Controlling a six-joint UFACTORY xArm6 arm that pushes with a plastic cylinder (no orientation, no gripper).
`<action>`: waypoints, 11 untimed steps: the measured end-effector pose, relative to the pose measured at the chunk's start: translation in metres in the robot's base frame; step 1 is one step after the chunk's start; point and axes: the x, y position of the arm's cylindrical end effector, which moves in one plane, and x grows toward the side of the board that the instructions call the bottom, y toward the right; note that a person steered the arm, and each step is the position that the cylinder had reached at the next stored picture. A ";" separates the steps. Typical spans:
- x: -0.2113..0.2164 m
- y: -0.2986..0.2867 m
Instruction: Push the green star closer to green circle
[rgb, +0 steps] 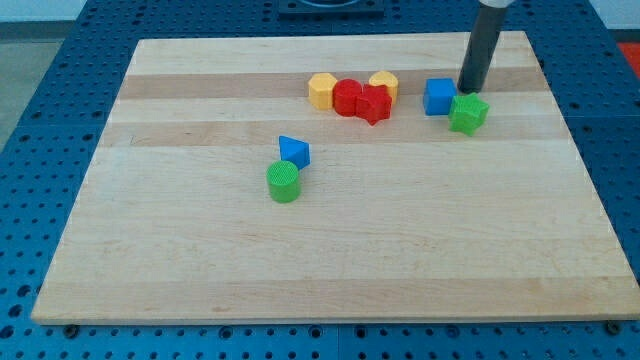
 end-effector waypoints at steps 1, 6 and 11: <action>0.021 0.000; 0.145 -0.039; 0.152 -0.188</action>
